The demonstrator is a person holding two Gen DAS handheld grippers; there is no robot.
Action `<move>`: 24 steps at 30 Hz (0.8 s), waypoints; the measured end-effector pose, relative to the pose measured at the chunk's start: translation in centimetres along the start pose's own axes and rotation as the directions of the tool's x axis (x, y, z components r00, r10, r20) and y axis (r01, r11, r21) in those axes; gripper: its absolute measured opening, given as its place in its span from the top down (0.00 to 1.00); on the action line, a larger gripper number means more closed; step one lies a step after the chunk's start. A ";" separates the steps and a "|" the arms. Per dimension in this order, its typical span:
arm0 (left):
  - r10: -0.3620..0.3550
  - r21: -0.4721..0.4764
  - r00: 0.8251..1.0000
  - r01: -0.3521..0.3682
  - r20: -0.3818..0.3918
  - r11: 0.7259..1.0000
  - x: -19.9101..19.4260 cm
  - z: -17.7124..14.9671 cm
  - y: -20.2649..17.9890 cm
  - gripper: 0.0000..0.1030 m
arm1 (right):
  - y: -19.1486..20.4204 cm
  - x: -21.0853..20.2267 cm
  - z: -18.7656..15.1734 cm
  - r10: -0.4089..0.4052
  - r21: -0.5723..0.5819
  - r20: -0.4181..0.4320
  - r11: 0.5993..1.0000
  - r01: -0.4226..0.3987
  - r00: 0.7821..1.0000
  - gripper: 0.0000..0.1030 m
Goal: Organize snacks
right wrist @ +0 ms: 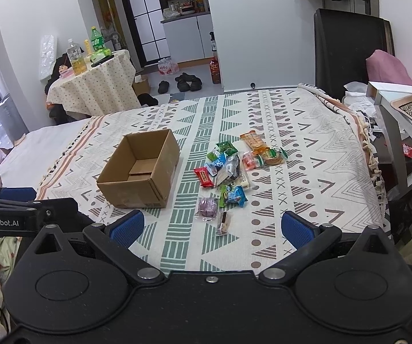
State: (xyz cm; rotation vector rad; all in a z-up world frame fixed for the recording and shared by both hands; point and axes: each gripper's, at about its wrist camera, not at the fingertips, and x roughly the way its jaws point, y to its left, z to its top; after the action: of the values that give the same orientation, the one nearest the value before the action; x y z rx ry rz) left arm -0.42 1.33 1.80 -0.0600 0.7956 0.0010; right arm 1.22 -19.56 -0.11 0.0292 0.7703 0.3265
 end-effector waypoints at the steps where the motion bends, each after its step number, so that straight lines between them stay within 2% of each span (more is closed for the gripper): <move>1: 0.000 0.000 1.000 0.000 0.000 1.000 0.0 0.0 0.0 0.01 | -0.1 0.0 0.1 0.000 0.001 -0.002 1.000 0.000 1.000 0.00; 24: -0.039 -0.046 0.998 0.037 -0.041 0.998 6.5 1.5 -1.0 0.03 | -3.7 4.8 1.0 0.005 0.059 -0.074 0.998 -0.001 0.997 0.00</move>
State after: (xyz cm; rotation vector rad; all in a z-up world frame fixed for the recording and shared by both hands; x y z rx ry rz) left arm 5.22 0.28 -1.77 -0.1185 0.8364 -0.0187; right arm 6.15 -21.56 -3.19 0.0743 0.8539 0.3091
